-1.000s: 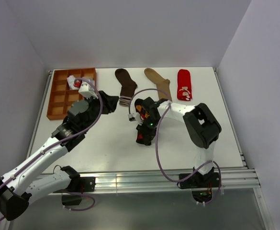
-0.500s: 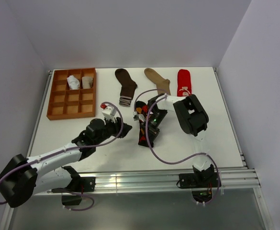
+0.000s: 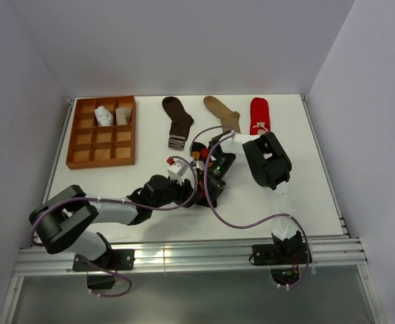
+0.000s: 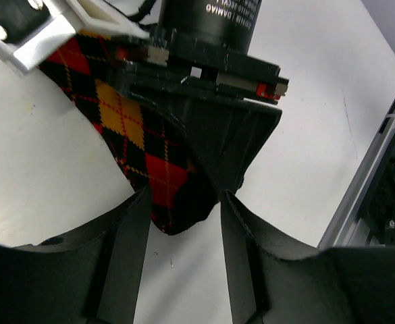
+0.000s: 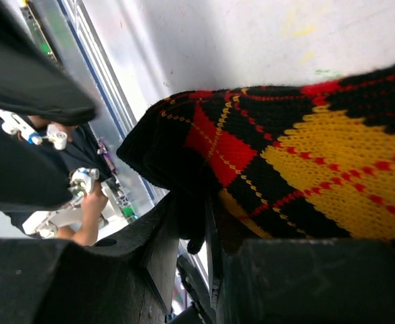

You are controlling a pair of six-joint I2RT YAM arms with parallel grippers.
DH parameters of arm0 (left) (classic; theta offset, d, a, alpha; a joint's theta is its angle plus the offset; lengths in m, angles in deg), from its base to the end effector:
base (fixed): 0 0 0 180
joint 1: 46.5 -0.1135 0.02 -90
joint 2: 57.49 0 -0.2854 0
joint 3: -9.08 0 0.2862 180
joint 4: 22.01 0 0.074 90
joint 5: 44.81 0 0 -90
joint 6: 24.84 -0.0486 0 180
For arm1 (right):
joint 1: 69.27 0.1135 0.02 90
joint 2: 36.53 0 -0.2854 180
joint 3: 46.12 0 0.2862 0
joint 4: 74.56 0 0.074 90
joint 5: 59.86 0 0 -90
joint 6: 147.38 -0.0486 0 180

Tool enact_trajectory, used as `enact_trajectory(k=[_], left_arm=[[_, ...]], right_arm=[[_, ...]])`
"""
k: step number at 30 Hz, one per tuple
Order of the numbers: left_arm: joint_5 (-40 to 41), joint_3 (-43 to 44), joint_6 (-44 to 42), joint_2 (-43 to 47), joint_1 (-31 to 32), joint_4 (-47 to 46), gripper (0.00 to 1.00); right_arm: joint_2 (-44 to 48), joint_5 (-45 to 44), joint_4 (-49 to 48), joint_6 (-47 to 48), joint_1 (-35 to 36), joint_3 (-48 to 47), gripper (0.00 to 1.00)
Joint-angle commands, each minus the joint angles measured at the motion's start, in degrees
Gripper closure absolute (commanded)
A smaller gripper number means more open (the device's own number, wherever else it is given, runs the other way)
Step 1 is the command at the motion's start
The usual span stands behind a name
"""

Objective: Roll the socks
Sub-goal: Roll the sock at the center of the board.

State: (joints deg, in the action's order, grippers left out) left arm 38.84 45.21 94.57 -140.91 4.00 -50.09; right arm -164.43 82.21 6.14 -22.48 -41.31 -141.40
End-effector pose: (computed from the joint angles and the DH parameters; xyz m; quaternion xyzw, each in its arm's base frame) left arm 0.1847 -0.2325 0.1465 0.1805 0.7943 -0.4060 0.4143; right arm 0.3311 0.2192 0.0890 0.3832 -0.7971 -0.4401 0.1552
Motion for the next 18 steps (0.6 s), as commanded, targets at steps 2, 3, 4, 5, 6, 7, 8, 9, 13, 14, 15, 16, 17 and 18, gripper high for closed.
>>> enact_trajectory(k=[2,3,4,5,6,7,8,9,13,14,15,16,17,18], left_arm=[[-2.1,1.0,0.9,-3.1,0.4,-9.7,0.49],[-2.2,1.1,1.1,-3.8,0.4,-10.2,0.49],[-2.3,1.2,1.2,-5.0,0.4,-10.4,0.49],[-2.5,1.5,1.2,-5.6,0.4,-10.9,0.48],[-2.6,1.5,1.3,-6.1,0.4,-10.9,0.48],[-2.7,1.7,1.2,-7.0,0.5,-11.1,0.48],[-2.8,1.7,1.2,-7.5,0.6,-11.2,0.49],[-2.9,1.8,1.2,-7.7,0.6,-11.4,0.49],[-3.1,1.5,1.4,-9.4,0.6,-12.4,0.5],[-3.4,1.5,1.4,-9.7,0.6,-12.5,0.5],[-3.7,1.6,1.5,-10.1,0.6,-12.7,0.5],[-3.9,1.7,1.5,-10.7,0.6,-13.2,0.5],[-4.5,1.8,1.7,-11.1,0.6,-13.4,0.5],[-4.7,1.9,1.8,-11.4,0.6,-13.6,0.51]], right_arm=[[-1.6,-0.9,0.2,-1.8,-1.1,-2.3,0.73],[-1.7,-0.8,0.3,-2.3,-1.2,-2.6,0.73],[-2.0,-0.8,0.5,-2.3,-1.3,-2.8,0.73],[-2.2,-0.9,0.7,-2.3,-1.4,-3.0,0.73],[-2.4,-1.0,0.8,-2.4,-1.4,-3.0,0.73],[-2.4,-1.0,0.7,-2.4,-1.5,-3.0,0.73],[-2.2,-1.1,0.8,-2.3,-1.5,-3.0,0.73],[-2.3,-1.1,0.7,-2.5,-1.7,-3.0,0.73],[-2.7,-0.7,1.3,-2.2,-2.0,-3.2,0.73],[-2.8,-0.8,1.5,-2.1,-2.1,-3.2,0.73],[-2.8,-0.8,1.5,-2.0,-2.1,-3.2,0.73],[-2.9,-0.9,1.6,-2.0,-2.1,-3.2,0.73],[-2.9,-1.0,1.5,-2.1,-2.1,-3.2,0.73],[-2.9,-1.0,1.6,-2.2,-2.2,-3.2,0.73]])
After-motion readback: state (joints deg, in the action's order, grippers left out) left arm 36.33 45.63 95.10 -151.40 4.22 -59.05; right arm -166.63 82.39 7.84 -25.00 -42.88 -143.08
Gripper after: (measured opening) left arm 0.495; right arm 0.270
